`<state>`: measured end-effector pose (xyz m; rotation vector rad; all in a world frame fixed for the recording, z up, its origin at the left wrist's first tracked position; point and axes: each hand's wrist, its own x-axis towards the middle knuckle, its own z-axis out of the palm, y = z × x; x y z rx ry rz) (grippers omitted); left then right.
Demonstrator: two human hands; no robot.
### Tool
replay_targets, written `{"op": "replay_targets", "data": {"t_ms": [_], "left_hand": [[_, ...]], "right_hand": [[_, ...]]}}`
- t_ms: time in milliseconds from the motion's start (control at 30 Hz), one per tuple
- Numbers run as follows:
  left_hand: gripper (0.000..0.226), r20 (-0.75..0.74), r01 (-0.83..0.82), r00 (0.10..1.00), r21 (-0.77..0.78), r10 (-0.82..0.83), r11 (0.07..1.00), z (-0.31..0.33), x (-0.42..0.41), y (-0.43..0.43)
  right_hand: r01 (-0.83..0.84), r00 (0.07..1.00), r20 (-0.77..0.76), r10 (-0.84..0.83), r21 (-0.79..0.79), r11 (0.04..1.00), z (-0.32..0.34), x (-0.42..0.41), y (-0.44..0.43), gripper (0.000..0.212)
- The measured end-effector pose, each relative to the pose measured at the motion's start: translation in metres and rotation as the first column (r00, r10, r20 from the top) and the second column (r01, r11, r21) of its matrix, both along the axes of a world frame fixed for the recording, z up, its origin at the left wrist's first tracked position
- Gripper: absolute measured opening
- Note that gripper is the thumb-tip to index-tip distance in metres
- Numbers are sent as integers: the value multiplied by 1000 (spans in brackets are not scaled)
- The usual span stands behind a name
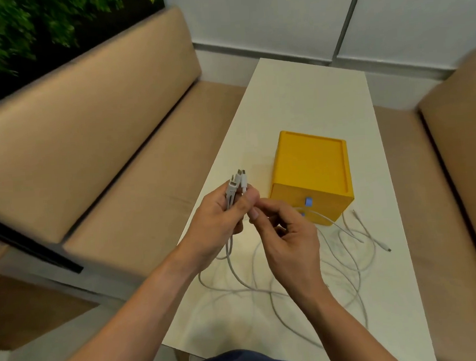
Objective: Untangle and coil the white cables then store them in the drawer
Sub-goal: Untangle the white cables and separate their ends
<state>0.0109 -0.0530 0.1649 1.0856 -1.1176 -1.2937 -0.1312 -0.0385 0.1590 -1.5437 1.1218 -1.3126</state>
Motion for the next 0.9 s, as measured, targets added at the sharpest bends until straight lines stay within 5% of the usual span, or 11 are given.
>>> {"op": "replay_targets", "data": {"t_ms": [500,667,800,900], "left_hand": [[31,-198,-9,980,58,20,998,13,-11,-3],[72,-251,4,968,38,6,999,12,-11,-5],[38,-154,-15,988,23,19,1000,10,-12,-2],[36,-101,-39,994,51,44,998,13,-18,0]], "right_hand": [[32,999,12,-30,-236,971,-11,0,-9,24],[97,995,33,-91,-278,956,-10,-1,-5,23],[62,998,13,-61,-266,962,-14,1,-5,21],[49,998,-20,-55,-221,974,-12,3,-3,20]]}}
